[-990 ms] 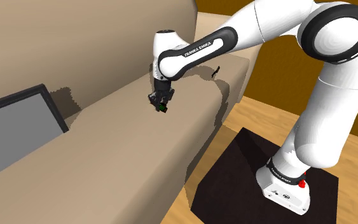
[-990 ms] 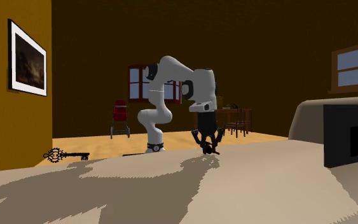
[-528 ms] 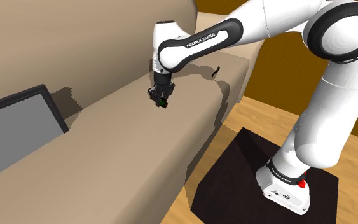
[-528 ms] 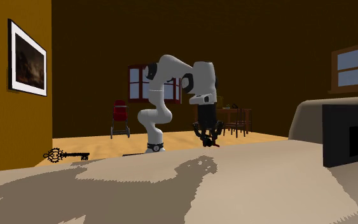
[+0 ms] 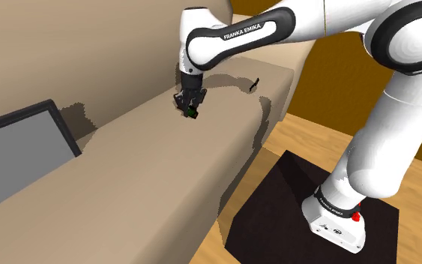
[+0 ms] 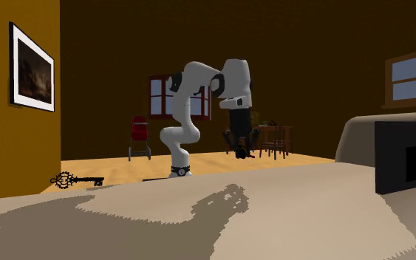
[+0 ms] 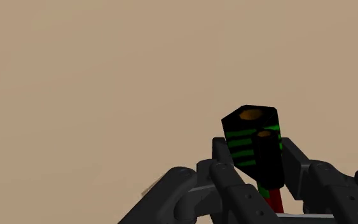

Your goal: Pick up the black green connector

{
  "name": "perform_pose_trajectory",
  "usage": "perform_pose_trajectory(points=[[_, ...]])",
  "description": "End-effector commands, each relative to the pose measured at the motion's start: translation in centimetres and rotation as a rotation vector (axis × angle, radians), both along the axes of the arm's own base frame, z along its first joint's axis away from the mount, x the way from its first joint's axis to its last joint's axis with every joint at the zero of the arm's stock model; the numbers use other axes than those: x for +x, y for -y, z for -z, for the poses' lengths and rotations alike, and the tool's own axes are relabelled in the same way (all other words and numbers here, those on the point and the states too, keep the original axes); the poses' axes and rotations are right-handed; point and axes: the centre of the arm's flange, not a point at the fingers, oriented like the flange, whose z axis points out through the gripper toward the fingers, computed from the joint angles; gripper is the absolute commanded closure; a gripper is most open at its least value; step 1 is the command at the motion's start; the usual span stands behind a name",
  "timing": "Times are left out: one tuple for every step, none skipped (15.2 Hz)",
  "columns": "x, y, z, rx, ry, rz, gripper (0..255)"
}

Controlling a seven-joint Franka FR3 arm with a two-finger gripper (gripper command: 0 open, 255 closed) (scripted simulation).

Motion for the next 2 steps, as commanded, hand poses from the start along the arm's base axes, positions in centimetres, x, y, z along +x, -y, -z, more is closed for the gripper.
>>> perform_pose_trajectory(points=[[0.11,-0.07,-0.58,0.000,0.000,0.000,255],[0.12,-0.07,-0.58,0.000,0.000,0.000,255]])
